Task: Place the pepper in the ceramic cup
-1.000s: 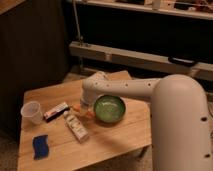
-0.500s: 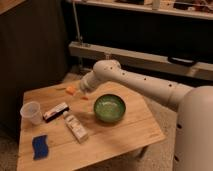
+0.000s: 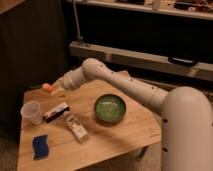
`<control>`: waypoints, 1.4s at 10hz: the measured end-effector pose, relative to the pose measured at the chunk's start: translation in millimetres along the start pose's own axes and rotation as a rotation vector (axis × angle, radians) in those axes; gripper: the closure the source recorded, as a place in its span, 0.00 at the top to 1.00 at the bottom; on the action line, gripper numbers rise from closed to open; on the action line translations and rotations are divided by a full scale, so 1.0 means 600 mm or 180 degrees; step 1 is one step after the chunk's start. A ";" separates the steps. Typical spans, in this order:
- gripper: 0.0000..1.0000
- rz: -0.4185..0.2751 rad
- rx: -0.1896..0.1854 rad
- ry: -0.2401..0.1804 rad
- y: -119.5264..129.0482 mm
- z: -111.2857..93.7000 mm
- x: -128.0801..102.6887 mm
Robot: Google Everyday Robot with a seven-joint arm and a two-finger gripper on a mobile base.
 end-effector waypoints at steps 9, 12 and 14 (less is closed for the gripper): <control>0.00 -0.0356 -0.0843 -0.0653 0.038 0.147 -0.088; 0.19 -0.0359 -0.0900 -0.0557 0.045 0.169 -0.077; 0.38 -0.0340 -0.0927 -0.0495 0.048 0.182 -0.066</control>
